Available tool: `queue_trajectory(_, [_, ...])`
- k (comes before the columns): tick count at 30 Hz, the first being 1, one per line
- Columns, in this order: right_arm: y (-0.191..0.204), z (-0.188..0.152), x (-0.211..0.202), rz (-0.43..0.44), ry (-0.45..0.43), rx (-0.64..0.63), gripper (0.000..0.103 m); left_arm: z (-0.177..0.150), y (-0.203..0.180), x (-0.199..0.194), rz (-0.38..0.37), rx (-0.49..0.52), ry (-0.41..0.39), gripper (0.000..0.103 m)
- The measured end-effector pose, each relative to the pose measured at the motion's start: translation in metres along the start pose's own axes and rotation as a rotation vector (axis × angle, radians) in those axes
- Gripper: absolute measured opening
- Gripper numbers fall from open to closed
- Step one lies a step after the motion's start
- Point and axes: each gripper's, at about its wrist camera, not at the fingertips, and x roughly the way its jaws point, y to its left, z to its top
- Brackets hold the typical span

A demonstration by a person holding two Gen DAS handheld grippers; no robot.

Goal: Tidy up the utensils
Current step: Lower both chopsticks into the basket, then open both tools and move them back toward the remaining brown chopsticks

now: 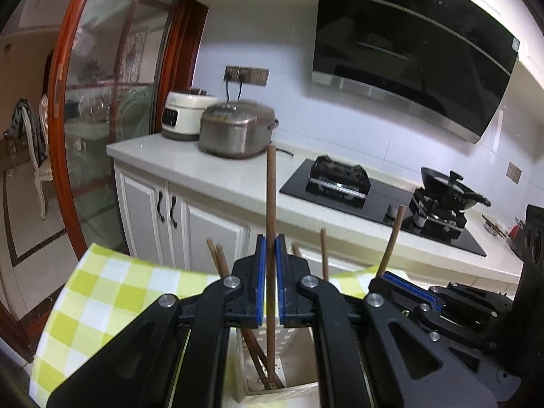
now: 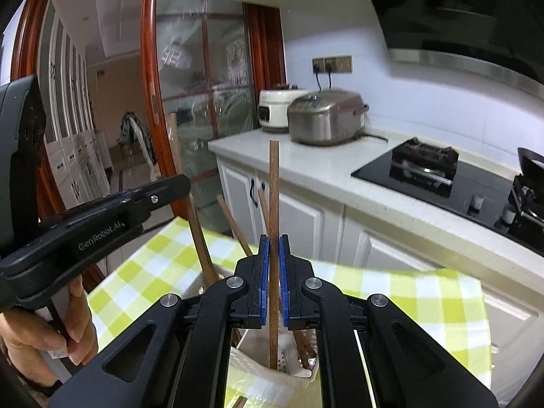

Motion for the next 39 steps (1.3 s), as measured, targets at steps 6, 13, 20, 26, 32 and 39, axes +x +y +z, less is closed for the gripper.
queue_trajectory(6, [-0.006,-0.009,0.016,0.004,0.036,0.045,0.013,-0.011,0.016,0.002,0.023,-0.015,0.020,0.012])
queue_trajectory(13, [-0.020,-0.011,-0.006,-0.014,0.004,0.090,0.032,-0.015,0.036,-0.040,0.087,-0.016,-0.045,0.039])
queue_trajectory(20, [-0.015,-0.029,-0.039,-0.020,-0.003,0.098,0.032,-0.037,0.034,-0.091,0.124,0.008,-0.085,0.079])
queue_trajectory(26, [0.003,-0.071,-0.073,-0.027,-0.015,0.094,0.054,-0.084,0.026,-0.137,0.164,0.039,-0.100,0.098])
queue_trajectory(32, [0.006,-0.118,-0.095,-0.044,0.011,0.137,0.054,-0.141,0.028,-0.160,0.180,0.054,-0.031,0.098])
queue_trajectory(39, [0.015,-0.168,-0.094,-0.029,0.082,0.167,0.054,-0.199,0.033,-0.165,0.118,0.009,0.062,0.098])
